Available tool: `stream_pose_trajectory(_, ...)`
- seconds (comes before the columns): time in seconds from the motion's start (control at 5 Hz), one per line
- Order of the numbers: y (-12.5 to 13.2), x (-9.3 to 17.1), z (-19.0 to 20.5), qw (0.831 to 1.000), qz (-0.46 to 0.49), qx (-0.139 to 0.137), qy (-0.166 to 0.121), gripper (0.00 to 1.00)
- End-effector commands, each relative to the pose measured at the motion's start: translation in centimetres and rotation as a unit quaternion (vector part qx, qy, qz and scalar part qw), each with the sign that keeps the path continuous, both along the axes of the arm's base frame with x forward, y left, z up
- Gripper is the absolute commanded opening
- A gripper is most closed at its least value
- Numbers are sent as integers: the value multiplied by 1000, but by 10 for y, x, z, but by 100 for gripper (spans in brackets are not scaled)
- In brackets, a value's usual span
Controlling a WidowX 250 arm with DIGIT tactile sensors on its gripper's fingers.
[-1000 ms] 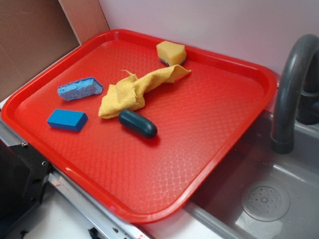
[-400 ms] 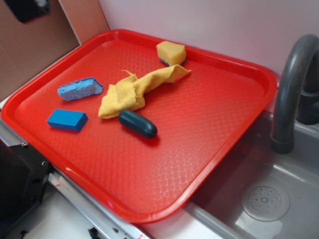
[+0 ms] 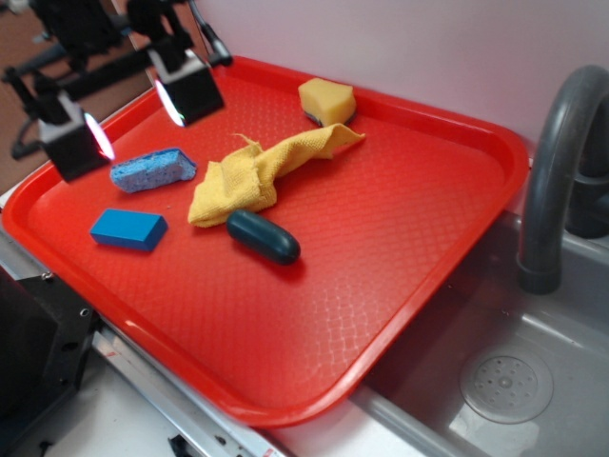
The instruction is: Grab the plastic pickle.
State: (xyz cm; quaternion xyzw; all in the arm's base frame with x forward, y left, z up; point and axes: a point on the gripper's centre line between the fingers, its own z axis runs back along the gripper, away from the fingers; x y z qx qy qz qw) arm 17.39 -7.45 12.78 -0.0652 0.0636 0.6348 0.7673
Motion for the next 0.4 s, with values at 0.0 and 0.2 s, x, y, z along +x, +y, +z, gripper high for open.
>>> stream_pose_trajectory(0.0, -14, 23, -41, 1000, 27, 3, -1, 100)
stream_pose_trajectory(0.2, -8, 40, -57, 999, 24, 26, -11, 100)
